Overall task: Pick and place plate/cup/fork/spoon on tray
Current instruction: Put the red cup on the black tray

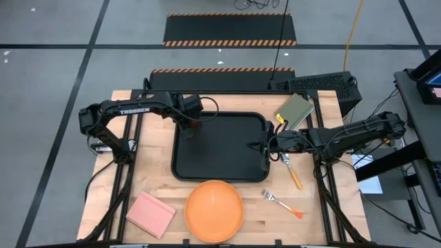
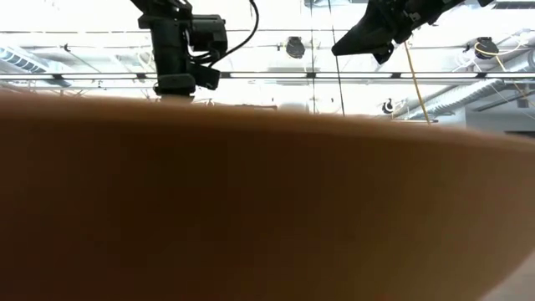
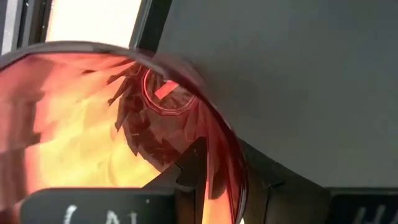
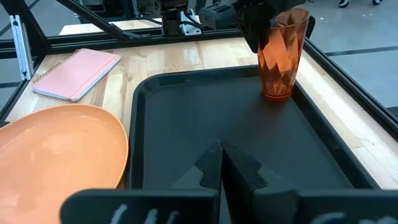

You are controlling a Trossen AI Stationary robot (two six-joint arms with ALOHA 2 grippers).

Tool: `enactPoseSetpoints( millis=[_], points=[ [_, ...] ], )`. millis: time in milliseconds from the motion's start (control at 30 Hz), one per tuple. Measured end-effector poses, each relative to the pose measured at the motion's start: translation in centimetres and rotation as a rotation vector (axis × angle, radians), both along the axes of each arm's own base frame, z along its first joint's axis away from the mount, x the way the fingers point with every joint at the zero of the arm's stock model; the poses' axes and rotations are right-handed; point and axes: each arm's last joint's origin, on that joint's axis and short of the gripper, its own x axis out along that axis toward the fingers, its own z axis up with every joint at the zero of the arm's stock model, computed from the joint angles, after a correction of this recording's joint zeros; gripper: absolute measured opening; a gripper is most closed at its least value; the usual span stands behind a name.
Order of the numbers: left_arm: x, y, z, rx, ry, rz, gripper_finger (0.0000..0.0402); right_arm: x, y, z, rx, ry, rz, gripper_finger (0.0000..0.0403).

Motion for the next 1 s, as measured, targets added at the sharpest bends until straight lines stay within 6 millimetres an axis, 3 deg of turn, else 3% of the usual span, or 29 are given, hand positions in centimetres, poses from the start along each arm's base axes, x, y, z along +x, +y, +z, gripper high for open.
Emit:
enactPoseSetpoints(
  millis=[633, 900, 1000],
  points=[
    [-0.1, 0.2, 0.1, 0.076, 0.034, -0.019, 0.0074, 0.0, 0.0, 0.0, -0.002, 0.000, 0.001, 0.0000],
    [0.0, 0.2, 1.2, 0.077, 0.041, -0.073, 0.0013, 0.0, 0.0, 0.0, -0.003, 0.000, 0.001, 0.0000],
    [-0.1, 0.2, 1.9, 0.068, 0.049, -0.073, 0.0014, 0.0, 0.0, 0.0, -0.003, -0.001, 0.001, 0.0000]
  ],
)
